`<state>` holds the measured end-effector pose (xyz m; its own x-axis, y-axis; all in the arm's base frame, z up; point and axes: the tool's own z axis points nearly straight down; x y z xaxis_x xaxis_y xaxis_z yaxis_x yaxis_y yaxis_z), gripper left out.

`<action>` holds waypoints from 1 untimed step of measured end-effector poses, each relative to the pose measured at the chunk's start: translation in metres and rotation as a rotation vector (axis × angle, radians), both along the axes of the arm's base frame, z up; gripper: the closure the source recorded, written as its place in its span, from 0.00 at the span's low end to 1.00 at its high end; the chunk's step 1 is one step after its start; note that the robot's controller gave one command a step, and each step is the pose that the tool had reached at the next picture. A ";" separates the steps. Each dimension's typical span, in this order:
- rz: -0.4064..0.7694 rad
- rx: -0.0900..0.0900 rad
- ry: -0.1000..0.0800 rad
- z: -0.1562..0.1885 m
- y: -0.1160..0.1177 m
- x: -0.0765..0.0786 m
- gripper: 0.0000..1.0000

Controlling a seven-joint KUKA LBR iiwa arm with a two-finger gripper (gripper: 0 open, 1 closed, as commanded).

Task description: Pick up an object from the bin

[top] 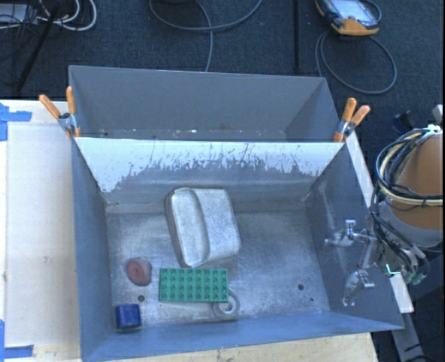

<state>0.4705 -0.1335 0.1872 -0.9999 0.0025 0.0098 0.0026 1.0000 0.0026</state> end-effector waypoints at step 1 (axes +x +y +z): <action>0.353 0.003 -0.007 -0.054 0.125 0.033 0.00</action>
Offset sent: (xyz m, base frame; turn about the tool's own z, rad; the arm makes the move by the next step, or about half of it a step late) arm 0.0333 0.1220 -0.0527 -0.3507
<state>0.5036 -0.0080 0.1327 -0.9392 -0.3434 0.0025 -0.3434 0.9392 0.0044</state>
